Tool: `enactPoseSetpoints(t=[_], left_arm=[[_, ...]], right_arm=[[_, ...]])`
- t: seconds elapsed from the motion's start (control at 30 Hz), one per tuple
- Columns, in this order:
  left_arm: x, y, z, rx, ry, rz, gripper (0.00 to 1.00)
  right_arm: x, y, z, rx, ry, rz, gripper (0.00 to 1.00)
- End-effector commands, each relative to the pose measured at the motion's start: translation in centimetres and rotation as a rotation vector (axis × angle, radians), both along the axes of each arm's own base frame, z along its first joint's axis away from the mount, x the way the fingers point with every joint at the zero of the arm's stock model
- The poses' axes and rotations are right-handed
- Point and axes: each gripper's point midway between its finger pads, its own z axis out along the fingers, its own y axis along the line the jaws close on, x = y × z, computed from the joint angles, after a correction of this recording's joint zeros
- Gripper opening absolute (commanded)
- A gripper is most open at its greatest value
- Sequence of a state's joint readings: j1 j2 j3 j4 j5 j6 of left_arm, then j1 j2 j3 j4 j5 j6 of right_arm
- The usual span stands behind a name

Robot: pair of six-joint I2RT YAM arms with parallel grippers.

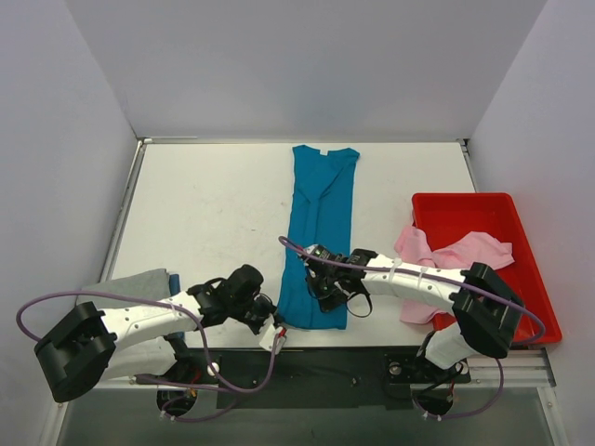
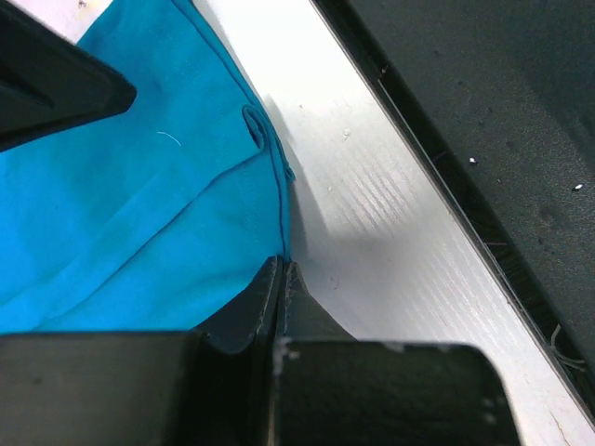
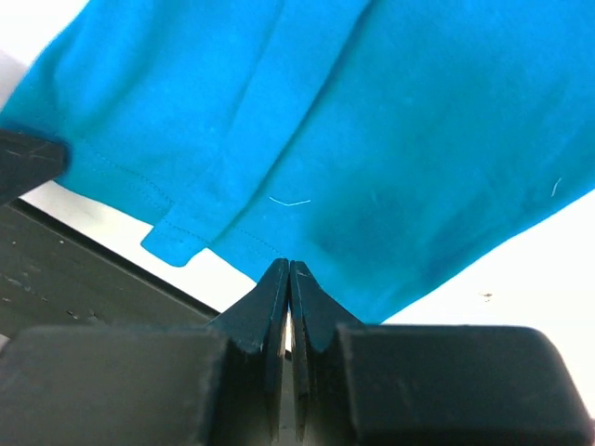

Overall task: Fold and stack the t-shirts
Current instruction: Rotate the tshirt 90 degrees

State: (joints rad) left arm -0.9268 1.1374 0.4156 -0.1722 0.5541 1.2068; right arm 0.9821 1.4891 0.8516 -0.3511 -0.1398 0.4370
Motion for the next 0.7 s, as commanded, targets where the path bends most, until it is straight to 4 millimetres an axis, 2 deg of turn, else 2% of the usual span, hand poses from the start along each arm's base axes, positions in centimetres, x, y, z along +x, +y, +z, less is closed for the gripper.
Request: enactPoseSetpoints(t=[0.0,0.1,0.17,0.43,0.57,0.6,0.63,0.67], left_arm=[[-0.4,-0.7,0.7,-0.045,0.001,-0.015,0.00],[-0.5,-0.6,0.7,-0.047,-0.002,-0.018,0.00],[-0.5,-0.6,0.7,-0.047,-0.004,-0.018,0.00],[-0.8,-0.8,0.6,-0.049,-0.014,-0.036,0.00],[-1.0,-0.8,0.5,-0.046,-0.023,-0.045,0.00],[-1.0,-0.7,0.3,-0.042,-0.023,-0.045,0.00],[-1.1,-0.7,0.3,-0.042,-0.024,-0.047,0.00],[-1.1,-0.7,0.3,-0.042,-0.025,-0.048,0.00]], right_arm=[[1.4,3.2,3.0,0.071,-0.066,0.085,0.00],[0.7,6.9,3.5,0.155,-0.067,0.203,0.00],[0.3,7.5,2.8,0.164,-0.032,0.230,0.00],[-1.7,8.3,1.2,0.236,0.128,0.389,0.00],[-3.1,6.5,-1.1,0.154,0.220,0.378,0.00],[-3.1,6.5,-1.2,0.163,0.214,0.371,0.00],[-3.5,5.6,-1.9,0.141,0.226,0.343,0.00],[-3.4,5.7,-1.5,0.157,0.205,0.335,0.00]])
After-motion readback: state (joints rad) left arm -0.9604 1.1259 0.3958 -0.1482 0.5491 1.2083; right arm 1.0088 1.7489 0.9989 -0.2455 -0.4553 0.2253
